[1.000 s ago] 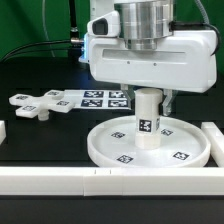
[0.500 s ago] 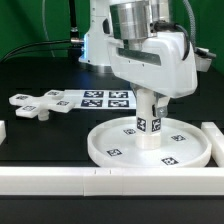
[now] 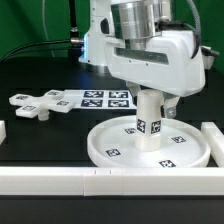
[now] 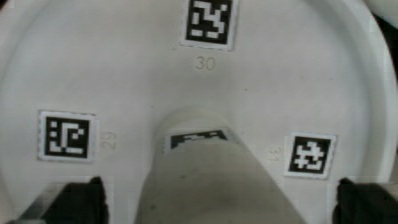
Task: Assemble round table
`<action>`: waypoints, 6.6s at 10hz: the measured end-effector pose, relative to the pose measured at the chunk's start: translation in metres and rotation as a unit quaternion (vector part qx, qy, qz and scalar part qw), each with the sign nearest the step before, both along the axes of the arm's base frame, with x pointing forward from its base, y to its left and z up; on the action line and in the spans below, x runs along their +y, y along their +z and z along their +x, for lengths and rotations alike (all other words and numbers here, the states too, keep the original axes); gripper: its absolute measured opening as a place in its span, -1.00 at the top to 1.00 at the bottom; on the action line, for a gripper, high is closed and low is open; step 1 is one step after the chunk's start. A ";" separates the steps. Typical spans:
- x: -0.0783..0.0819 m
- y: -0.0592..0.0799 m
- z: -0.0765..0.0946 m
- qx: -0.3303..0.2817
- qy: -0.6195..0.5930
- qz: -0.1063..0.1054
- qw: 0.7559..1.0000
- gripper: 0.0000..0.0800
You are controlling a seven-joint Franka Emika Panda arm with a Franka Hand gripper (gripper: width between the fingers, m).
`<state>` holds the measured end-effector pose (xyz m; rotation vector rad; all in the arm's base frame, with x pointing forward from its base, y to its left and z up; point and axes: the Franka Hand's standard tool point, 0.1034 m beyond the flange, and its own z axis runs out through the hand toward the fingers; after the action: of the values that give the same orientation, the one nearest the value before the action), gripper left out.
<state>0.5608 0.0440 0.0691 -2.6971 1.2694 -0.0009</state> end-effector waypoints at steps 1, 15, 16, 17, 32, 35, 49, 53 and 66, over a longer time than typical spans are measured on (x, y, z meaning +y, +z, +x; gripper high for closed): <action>0.000 0.000 0.000 -0.006 0.035 -0.002 0.999 -0.62; -0.018 0.029 -0.029 -0.051 0.394 -0.033 0.917 -0.62; -0.033 0.035 -0.036 -0.056 0.417 -0.038 0.906 -0.62; -0.045 0.036 -0.039 -0.058 0.427 -0.043 0.901 -0.62; -0.150 0.009 -0.084 -0.053 0.628 -0.104 0.770 -0.62; -0.162 0.002 -0.090 -0.048 0.622 -0.099 0.775 -0.62; -0.201 -0.028 -0.130 -0.027 0.609 -0.096 0.787 -0.62; -0.200 -0.035 -0.134 -0.022 0.610 -0.090 0.787 -0.62; -0.183 -0.043 -0.134 -0.017 0.612 -0.079 0.787 -0.12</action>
Offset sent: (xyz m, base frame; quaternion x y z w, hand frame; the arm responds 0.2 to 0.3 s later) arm 0.0000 0.0000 0.0000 0.0000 0.0000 -0.1296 0.9916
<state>0.4272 -0.1392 0.0266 -3.0657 -0.6884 -0.0003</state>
